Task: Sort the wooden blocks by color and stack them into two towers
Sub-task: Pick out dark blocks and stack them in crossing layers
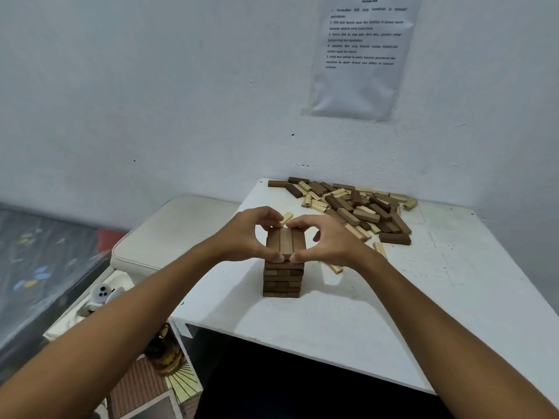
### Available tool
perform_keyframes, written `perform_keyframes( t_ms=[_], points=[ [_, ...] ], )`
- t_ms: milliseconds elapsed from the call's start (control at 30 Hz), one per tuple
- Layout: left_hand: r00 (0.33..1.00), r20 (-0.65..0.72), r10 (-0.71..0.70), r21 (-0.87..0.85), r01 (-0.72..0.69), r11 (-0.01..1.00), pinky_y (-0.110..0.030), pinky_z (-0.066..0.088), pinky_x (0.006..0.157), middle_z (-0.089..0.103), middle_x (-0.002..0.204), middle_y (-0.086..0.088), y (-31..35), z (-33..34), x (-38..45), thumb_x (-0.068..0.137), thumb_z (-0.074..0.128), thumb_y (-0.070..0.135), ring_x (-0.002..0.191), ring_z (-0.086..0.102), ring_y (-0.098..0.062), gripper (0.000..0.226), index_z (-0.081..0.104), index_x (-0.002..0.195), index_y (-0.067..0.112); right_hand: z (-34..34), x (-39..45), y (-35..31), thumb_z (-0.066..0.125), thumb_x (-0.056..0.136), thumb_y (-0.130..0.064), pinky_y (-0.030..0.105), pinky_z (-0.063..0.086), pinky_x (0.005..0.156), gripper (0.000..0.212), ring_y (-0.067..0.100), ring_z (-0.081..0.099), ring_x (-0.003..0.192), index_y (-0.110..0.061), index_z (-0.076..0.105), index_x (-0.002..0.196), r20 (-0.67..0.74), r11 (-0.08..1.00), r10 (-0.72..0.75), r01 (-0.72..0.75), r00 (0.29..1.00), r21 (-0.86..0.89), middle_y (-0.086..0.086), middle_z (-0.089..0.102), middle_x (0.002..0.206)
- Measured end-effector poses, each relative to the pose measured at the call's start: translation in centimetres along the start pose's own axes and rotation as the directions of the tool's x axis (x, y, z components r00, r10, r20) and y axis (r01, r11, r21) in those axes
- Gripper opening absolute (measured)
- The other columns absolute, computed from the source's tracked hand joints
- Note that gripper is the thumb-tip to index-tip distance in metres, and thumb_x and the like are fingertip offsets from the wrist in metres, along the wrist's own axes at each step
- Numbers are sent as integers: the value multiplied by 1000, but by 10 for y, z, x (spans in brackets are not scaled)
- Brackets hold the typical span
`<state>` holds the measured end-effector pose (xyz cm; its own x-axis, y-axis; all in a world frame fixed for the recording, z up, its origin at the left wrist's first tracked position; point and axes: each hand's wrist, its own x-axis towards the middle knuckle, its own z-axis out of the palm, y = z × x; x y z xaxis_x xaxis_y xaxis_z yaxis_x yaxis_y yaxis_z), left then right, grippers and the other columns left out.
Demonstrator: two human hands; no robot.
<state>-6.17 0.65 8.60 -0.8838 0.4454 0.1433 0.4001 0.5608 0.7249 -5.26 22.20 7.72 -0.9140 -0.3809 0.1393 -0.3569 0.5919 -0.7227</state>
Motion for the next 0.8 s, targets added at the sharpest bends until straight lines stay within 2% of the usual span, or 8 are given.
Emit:
perform_keyframes(
  t_ms=[300, 500, 800],
  points=[
    [1000, 2, 28, -12, -28, 1000, -5, 41, 64, 64, 110, 7, -7, 3, 3, 51, 85, 34, 99, 55, -1, 73, 59, 118, 19, 2, 1, 4, 79, 56, -39, 11, 35, 73, 69, -4, 53, 106, -26, 64, 122, 15, 1000, -2, 2, 1000, -2, -20, 61, 111],
    [999, 14, 32, -17, -32, 999, -4, 40, 65, 64, 109, 9, -11, 3, 2, 49, 84, 40, 97, 55, 4, 76, 60, 118, 21, 5, 1, 4, 78, 57, -38, 13, 36, 73, 68, -1, 53, 108, -28, 63, 122, 21, 1000, -1, 1, 1000, 15, -14, 62, 115],
    [1000, 15, 27, 6, -27, 1000, -4, 40, 65, 63, 110, 10, -15, 4, 4, 51, 84, 38, 101, 56, -3, 72, 60, 118, 24, 6, 1, 4, 77, 57, -39, 16, 37, 73, 68, 2, 53, 110, -30, 62, 123, 29, 1000, 8, -8, 1000, 18, -13, 61, 117]
  ],
)
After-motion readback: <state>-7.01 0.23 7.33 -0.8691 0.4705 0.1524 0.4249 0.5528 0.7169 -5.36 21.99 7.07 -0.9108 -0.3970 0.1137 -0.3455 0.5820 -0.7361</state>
